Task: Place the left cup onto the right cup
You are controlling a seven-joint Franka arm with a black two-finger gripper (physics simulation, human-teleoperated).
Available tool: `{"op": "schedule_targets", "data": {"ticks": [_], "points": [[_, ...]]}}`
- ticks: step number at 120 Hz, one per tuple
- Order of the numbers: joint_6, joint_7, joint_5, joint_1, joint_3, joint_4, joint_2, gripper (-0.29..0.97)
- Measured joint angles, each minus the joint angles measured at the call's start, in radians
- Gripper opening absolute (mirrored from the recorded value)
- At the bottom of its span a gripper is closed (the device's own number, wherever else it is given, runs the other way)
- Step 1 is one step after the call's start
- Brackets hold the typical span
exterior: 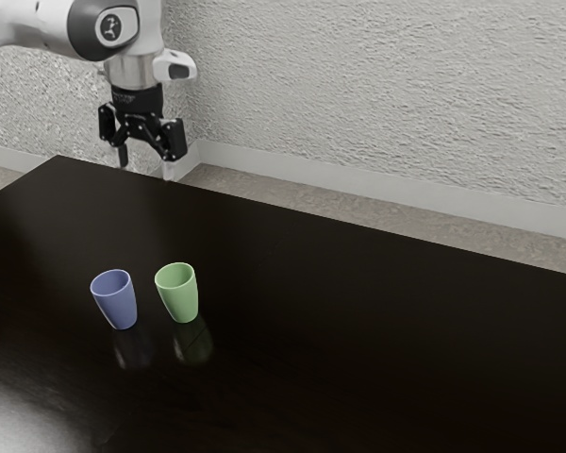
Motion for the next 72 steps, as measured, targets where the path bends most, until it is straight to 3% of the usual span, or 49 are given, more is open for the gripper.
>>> {"op": "schedule_targets", "data": {"ticks": [17,39,72], "points": [[0.034,0.002,0.004,-0.001,0.004,-0.008,-0.004,0.68],[0.116,0.035,0.018,0.003,0.067,-0.136,-0.002,0.68],[0.298,0.111,0.062,0.001,0.078,-0.285,-0.005,0.68]]}}
